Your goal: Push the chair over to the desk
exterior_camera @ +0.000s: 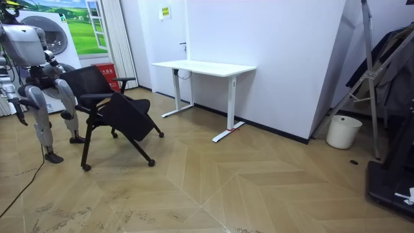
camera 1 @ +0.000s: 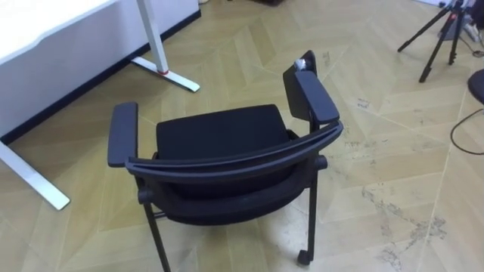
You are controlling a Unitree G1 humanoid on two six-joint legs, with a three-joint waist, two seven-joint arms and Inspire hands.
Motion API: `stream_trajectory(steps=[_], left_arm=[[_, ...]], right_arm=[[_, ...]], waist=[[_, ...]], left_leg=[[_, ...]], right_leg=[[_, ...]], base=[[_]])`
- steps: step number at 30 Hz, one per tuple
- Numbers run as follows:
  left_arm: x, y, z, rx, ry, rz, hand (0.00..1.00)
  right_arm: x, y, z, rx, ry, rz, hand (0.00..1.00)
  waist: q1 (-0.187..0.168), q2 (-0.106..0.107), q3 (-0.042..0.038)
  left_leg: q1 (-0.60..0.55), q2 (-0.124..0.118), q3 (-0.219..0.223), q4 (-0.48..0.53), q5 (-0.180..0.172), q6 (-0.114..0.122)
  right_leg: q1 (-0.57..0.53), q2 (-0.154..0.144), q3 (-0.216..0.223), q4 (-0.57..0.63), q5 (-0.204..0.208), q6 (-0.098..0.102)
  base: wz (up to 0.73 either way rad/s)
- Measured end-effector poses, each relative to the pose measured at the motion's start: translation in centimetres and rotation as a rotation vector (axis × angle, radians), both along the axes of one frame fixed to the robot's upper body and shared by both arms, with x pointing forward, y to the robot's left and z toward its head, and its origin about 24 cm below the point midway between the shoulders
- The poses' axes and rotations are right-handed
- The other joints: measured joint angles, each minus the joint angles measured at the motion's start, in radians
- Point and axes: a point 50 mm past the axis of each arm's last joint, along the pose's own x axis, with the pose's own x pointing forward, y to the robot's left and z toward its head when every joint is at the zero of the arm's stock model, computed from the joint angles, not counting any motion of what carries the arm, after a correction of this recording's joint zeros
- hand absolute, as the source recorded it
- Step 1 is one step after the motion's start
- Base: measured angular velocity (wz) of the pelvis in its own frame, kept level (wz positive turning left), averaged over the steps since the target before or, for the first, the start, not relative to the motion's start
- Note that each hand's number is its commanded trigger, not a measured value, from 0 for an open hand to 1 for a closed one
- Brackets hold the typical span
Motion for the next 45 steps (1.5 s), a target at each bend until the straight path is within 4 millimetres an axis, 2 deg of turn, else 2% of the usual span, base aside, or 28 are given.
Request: stream_trajectory(steps=[2, 3, 6, 7, 8, 13, 16, 21, 25, 28, 35, 40, 45], left_arm=[[0.6, 1.0, 0.4, 0.094, 0.014, -0.069, 0.0], [0.9, 1.3, 0.6, 0.12, 0.013, -0.095, 0.0], [2.4, 2.6, 1.2, 0.231, 0.019, -0.227, 0.0], [3.3, 3.0, 1.5, 0.276, 0.011, -0.27, 0.0], [3.8, 3.2, 1.8, 0.298, -0.001, -0.29, 0.0], [9.3, 6.0, 5.3, 0.575, -0.133, -0.52, 0.0], [12.1, 6.7, 7.7, 0.727, -0.215, -0.591, 0.0], [15.5, 5.2, 10.1, 0.862, -0.328, -0.725, 0.0], [18.0, 3.2, 11.8, 0.953, -0.385, -0.871, 0.0], [19.1, 2.1, 13.1, 1.012, -0.429, -0.95, 0.0], [20.1, 0.8, 14.6, 1.065, -0.485, -1.028, 0.0], [20.8, -0.4, 15.7, 1.085, -0.538, -1.074, 0.0], [21.3, -1.5, 16.5, 1.099, -0.569, -1.124, 0.0]], right_arm=[[-0.1, -0.4, 0.1, -0.019, 0.009, 0.015, 0.0], [-0.2, -0.5, 0.1, -0.024, 0.011, 0.015, 0.0], [-0.2, -1.1, 0.3, -0.048, 0.022, 0.044, 0.0], [-0.2, -1.5, 0.4, -0.058, 0.024, 0.043, 0.0], [-0.2, -1.7, 0.4, -0.062, 0.024, 0.037, 0.0], [-0.5, -2.9, 0.8, -0.106, 0.039, 0.033, 0.0], [-0.3, -3.4, 1.0, -0.131, 0.031, 0.024, 0.0], [0.7, -3.3, 1.2, -0.13, -0.01, 0.037, 0.0], [1.4, -3.1, 1.2, -0.108, -0.028, 0.032, 0.0], [1.4, -3.0, 1.1, -0.108, -0.024, 0.038, 0.0], [1.0, -2.6, 0.9, -0.078, -0.021, 0.027, 0.0], [1.3, -2.4, 0.9, -0.069, -0.035, 0.03, 0.0], [1.4, -2.3, 0.8, -0.067, -0.031, 0.034, 0.0]], waist=[[-0.001, 0.011, -0.0016], [-0.001, 0.007, -0.0005], [-0.001, 0.015, -0.0004], [-0.003, 0.028, -0.0031], [-0.003, 0.031, -0.003], [-0.006, 0.053, -0.0033], [-0.014, 0.066, -0.0053], [-0.033, 0.083, -0.0031], [-0.054, 0.085, -0.0043], [-0.061, 0.083, -0.0043], [-0.069, 0.077, -0.0053], [-0.074, 0.067, -0.0063], [-0.084, 0.067, -0.0061]], left_leg=[[-0.001, 0.0, -0.004, 0.0, 0.0, 0.0], [-0.001, 0.0, -0.004, 0.0, 0.0, 0.0], [-0.001, 0.0, -0.005, -0.002, -0.001, 0.002], [0.0, 0.002, -0.006, -0.003, -0.009, 0.009], [0.001, 0.002, -0.006, -0.003, -0.009, 0.009], [0.0, 0.0, 0.001, -0.006, -0.01, 0.011], [0.0, -0.001, 0.004, -0.008, -0.01, 0.011], [-0.001, -0.005, 0.005, -0.01, -0.01, 0.011], [-0.001, -0.006, 0.005, -0.008, -0.01, 0.011], [-0.002, -0.006, 0.005, -0.007, -0.01, 0.011], [-0.004, -0.006, 0.006, -0.007, -0.01, 0.011], [-0.004, -0.007, 0.006, -0.007, -0.01, 0.011], [-0.003, -0.007, 0.006, -0.007, -0.01, 0.011]], right_leg=[[0.002, 0.0, -0.002, 0.001, 0.0, 0.0], [0.002, 0.0, 0.0, 0.002, 0.0, 0.0], [0.003, 0.001, 0.003, 0.003, 0.0, 0.0], [-0.001, 0.002, 0.003, 0.002, 0.0, 0.0], [-0.001, 0.002, 0.004, 0.003, 0.001, 0.0], [-0.001, 0.003, 0.015, 0.016, 0.003, 0.001], [-0.006, 0.001, 0.022, 0.016, 0.003, 0.001], [-0.008, -0.002, 0.024, 0.017, 0.001, 0.004], [-0.01, -0.003, 0.024, 0.016, 0.001, 0.004], [-0.011, -0.003, 0.025, 0.014, 0.001, 0.004], [-0.008, -0.001, 0.03, 0.002, 0.001, 0.004], [-0.004, -0.002, 0.034, 0.001, 0.001, 0.004], [-0.004, -0.002, 0.037, -0.001, 0.001, 0.004]], base=[[0.05], [0.03], [0.0], [0.0], [0.0], [-0.03], [-0.05], [0.0], [0.0], [0.0], [0.0], [0.02], [0.0]])
